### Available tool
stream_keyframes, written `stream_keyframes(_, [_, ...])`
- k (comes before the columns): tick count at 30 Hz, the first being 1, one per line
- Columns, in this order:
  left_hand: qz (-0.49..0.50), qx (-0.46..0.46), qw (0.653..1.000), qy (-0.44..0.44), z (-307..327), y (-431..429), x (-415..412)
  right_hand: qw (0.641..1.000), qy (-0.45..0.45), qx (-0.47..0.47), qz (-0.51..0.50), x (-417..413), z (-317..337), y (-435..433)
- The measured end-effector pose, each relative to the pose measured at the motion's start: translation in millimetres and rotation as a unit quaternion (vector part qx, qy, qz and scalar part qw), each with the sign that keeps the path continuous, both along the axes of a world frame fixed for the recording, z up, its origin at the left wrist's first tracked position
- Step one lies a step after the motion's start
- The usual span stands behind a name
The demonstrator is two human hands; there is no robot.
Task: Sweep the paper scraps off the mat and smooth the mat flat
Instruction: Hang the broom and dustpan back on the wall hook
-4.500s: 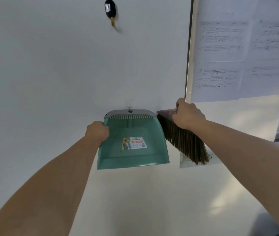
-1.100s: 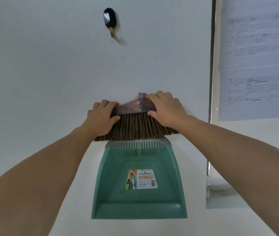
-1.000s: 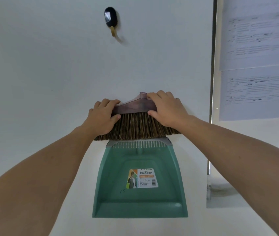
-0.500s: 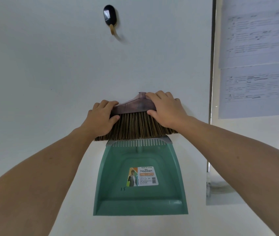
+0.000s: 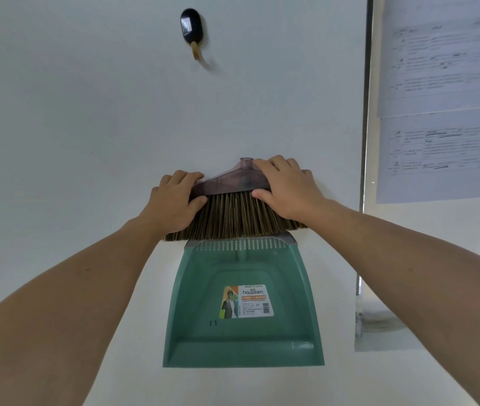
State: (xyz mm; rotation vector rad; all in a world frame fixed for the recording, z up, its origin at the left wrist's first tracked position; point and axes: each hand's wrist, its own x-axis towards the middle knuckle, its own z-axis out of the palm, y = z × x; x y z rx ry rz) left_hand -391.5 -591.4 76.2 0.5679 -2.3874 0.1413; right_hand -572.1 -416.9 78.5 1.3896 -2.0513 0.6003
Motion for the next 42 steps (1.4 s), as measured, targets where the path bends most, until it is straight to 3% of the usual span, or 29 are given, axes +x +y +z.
stream_keyframes(19, [0.029,-0.019,0.998,0.053,-0.5,33.4,20.6,0.999,-0.018,0.018,-0.037,43.8,5.8,28.2])
stream_keyframes(42, [0.053,0.009,0.998,0.02,-21.7,153.5,107.0,0.991,-0.014,0.068,-0.112,160.6,-12.2,137.6])
